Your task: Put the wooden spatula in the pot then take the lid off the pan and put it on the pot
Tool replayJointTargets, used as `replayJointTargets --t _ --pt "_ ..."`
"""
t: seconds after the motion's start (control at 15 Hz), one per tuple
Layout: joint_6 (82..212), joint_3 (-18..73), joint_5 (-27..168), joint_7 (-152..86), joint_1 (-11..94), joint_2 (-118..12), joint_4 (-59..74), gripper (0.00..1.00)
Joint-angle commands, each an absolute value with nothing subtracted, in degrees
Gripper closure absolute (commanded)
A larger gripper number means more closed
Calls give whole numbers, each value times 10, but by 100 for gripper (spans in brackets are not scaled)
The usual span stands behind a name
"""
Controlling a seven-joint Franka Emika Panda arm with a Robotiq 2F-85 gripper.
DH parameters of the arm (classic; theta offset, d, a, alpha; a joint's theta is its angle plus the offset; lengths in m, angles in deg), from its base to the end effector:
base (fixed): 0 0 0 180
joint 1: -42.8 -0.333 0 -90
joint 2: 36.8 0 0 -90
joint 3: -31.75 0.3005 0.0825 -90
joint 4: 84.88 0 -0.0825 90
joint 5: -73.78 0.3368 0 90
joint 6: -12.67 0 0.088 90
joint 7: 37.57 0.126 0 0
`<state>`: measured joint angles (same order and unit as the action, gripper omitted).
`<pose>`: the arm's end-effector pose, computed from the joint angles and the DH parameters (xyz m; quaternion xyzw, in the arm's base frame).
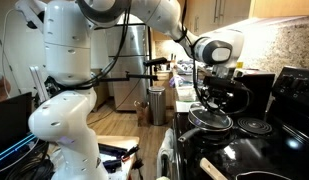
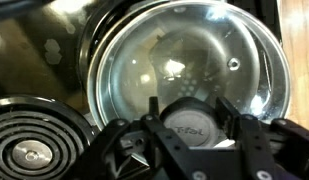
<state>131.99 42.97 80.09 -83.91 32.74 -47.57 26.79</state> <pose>0.5081 0.2022 0.3737 -0.8448 -0.5304 0.0110 0.0695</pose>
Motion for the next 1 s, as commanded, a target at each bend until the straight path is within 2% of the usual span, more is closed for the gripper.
replayJointTargets --t 0.0,0.93 --pt "1313 433 836 -857 347 -473 251 66" --pt "1306 427 933 -873 374 -471 216 66"
